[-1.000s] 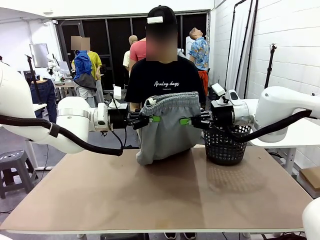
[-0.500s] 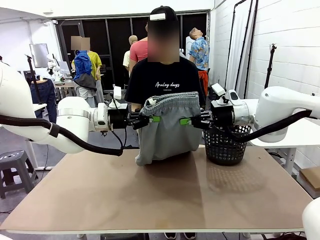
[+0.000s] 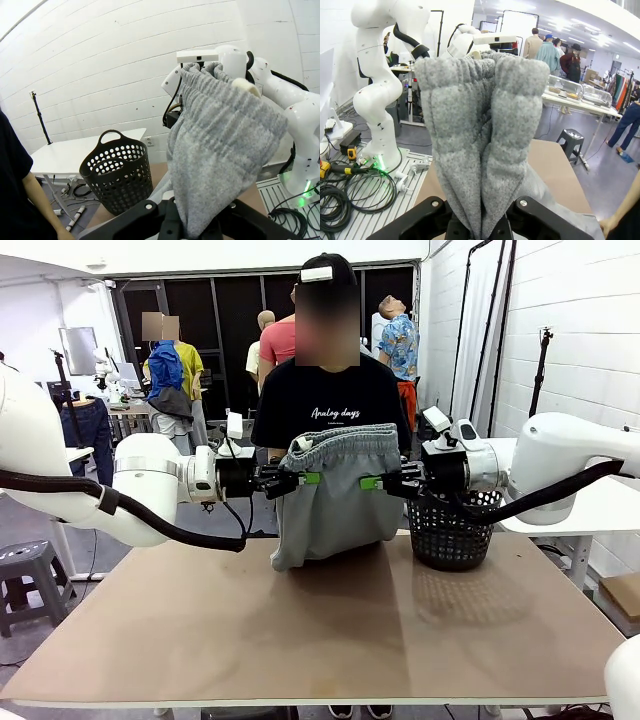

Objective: Fold the training pants.
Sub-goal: Release the ends of the Training pants and then grab the overlapped ends.

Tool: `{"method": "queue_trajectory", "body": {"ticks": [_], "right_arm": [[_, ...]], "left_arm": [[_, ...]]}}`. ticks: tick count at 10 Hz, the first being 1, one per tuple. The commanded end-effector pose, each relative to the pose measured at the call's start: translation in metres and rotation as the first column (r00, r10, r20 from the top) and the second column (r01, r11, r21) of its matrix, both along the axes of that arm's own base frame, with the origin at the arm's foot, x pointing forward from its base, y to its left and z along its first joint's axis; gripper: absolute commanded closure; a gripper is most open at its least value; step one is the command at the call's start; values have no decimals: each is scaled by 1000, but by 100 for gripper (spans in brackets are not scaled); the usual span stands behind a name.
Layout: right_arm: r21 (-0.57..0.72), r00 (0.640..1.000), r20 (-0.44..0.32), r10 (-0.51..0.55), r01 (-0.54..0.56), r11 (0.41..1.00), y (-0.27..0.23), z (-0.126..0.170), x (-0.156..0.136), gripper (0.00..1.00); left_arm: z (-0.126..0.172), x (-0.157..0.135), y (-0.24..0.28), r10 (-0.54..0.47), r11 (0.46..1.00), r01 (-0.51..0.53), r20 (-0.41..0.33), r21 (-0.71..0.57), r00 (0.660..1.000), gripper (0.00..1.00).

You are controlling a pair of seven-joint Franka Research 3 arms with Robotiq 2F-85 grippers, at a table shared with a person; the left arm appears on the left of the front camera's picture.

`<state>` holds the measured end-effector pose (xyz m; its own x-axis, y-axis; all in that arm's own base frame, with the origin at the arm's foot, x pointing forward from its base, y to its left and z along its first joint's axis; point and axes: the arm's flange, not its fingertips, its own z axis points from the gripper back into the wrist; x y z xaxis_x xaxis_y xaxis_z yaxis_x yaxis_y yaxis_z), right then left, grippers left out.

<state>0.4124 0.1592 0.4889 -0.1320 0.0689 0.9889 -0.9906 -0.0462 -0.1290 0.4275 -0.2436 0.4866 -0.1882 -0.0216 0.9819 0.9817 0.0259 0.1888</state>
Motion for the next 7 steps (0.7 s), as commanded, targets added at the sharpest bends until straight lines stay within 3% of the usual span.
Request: {"method": "queue_trajectory", "body": {"ticks": [1, 7], "right_arm": [[1, 1000, 6, 14, -14, 1000, 2, 3, -3, 100], [1, 1000, 6, 14, -14, 1000, 2, 3, -3, 100]], "left_arm": [[2, 0, -1, 4, 1000, -4, -1, 2, 1000, 100], [2, 0, -1, 4, 1000, -4, -1, 2, 1000, 100]]}}
